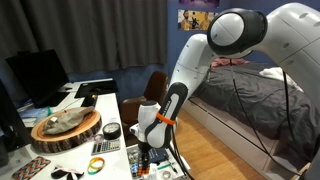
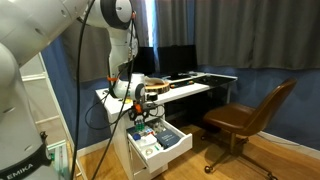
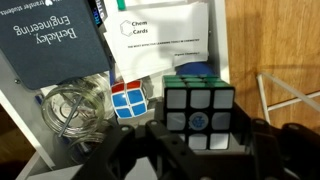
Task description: Put the rubik's cube in the open drawer on the left
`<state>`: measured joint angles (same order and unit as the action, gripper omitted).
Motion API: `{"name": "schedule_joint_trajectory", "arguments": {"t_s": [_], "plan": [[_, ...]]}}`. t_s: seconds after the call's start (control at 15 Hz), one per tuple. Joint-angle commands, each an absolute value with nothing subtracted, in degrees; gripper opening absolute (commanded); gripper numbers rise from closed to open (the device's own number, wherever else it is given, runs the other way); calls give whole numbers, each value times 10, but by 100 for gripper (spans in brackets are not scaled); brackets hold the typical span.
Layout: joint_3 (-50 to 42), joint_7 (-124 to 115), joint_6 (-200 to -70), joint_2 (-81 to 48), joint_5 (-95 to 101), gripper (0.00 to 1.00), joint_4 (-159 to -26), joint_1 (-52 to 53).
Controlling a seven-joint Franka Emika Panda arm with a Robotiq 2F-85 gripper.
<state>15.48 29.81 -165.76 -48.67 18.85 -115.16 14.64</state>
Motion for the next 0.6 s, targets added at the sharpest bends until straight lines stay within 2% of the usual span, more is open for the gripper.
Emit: {"name": "schedule_joint_trajectory", "arguments": {"t_s": [0.0, 0.53], "plan": [[142, 298, -1660, -512, 218, 37, -1123, 159], [102, 288, -1671, -564, 263, 37, -1057, 215]]}}
